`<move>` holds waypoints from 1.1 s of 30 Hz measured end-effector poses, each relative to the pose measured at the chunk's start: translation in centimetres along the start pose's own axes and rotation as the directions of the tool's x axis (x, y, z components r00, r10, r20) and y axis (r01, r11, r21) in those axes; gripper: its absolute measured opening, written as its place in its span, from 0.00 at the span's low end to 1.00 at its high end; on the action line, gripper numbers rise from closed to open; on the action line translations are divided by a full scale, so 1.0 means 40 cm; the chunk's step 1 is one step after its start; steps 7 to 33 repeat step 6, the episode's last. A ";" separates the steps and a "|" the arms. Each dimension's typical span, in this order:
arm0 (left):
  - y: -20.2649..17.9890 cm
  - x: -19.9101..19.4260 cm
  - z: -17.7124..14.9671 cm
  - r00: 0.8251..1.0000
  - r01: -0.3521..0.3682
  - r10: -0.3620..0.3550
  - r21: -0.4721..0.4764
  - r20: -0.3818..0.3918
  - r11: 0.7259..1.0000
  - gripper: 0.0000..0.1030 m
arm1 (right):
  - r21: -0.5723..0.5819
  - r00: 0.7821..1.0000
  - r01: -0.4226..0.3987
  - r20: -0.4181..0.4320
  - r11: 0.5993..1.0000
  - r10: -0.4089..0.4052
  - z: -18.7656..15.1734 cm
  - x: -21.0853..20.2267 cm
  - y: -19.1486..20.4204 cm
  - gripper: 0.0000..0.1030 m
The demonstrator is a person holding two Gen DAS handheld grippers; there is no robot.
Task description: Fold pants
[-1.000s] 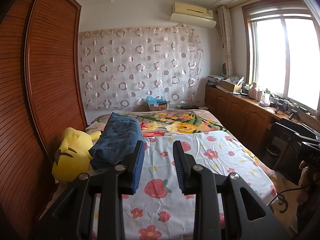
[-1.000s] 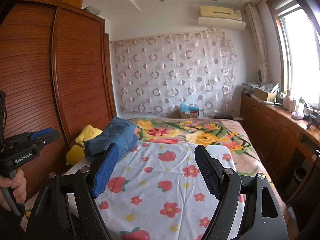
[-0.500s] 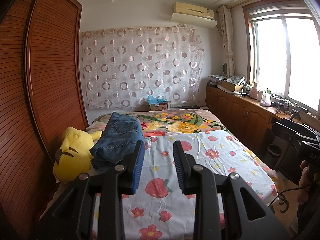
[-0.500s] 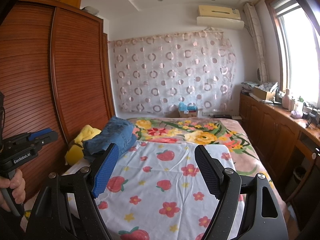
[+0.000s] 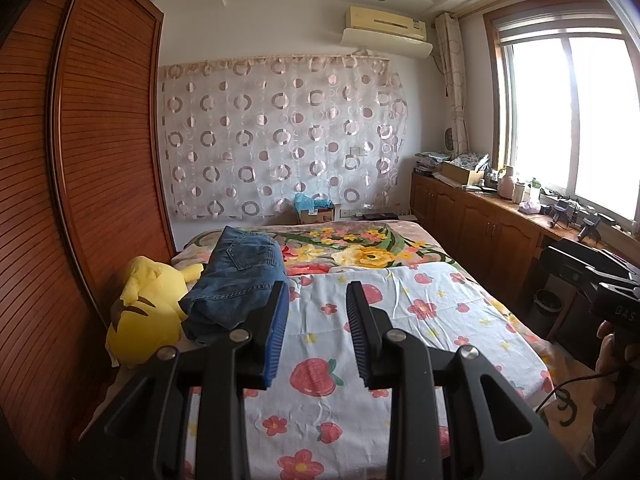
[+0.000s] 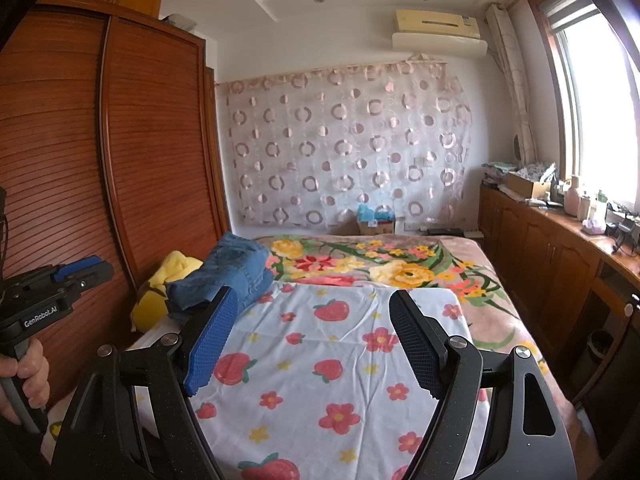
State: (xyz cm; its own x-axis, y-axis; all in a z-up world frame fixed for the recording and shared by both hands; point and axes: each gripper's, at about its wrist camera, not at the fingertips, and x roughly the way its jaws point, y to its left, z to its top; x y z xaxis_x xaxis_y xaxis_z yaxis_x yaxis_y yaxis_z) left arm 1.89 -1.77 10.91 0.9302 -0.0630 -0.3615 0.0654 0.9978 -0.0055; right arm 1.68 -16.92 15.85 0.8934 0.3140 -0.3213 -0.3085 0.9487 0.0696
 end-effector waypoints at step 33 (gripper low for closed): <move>0.000 0.000 -0.001 1.000 0.000 0.000 0.001 0.001 1.000 0.28 | 0.001 1.000 0.000 0.002 1.000 0.000 0.000 -0.001 0.001 0.78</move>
